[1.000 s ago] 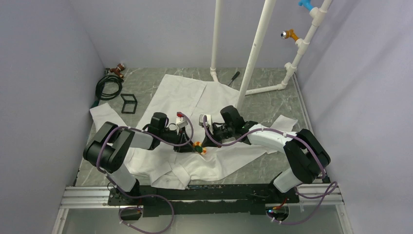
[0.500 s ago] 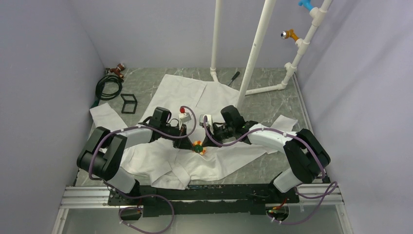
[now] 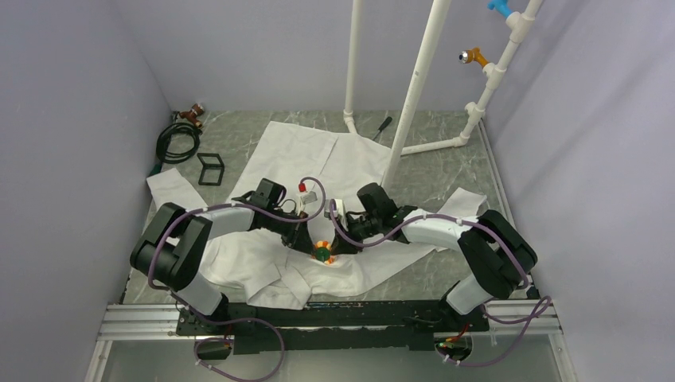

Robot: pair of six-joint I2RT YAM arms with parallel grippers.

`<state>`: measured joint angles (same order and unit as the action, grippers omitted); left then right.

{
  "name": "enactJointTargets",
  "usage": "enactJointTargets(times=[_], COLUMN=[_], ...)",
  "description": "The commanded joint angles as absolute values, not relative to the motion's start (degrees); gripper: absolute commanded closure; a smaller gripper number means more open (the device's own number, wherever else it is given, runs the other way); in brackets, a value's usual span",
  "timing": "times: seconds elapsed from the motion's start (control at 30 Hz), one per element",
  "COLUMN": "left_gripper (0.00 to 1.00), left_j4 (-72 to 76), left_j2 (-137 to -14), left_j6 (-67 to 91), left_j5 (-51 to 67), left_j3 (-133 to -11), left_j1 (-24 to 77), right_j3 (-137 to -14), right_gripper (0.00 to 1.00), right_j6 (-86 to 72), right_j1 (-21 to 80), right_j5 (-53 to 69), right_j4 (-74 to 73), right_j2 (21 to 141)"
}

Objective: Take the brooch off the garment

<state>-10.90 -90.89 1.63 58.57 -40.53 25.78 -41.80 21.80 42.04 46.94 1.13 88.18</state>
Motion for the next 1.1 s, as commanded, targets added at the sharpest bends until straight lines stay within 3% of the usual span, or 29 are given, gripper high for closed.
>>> enactJointTargets(times=[0.0,0.33,0.43,0.8,1.07], left_gripper=[1.0,1.0,1.0,1.0,1.0], left_j4=[-9.5,-7.0,-6.1,-2.8,-1.8], left_j2=[-91.2,-89.1,-87.9,-85.8,-85.0], left_j6=[3.9,4.0,4.0,4.1,4.5], left_j5=[60.1,60.6,61.0,61.0,60.6], left_j3=[-42.7,-40.4,-39.1,-36.8,-36.5], left_j1=[25.7,25.7,25.7,25.7,25.7], right_j3=[-40.5,-41.5,-41.5,-43.4,-44.1], right_gripper=[0.7,0.45,0.43,0.53,0.7], right_j6=[20.3,3.9,-1.4,-10.5,-11.5], right_j1=[43.0,42.3,42.0,41.3,40.8], right_j5=[48.7,49.3,49.1,52.5,54.4], right_j4=[0.4,6.1,8.1,12.7,13.6], right_j2=[88.0,88.8,89.3,93.8,95.5])
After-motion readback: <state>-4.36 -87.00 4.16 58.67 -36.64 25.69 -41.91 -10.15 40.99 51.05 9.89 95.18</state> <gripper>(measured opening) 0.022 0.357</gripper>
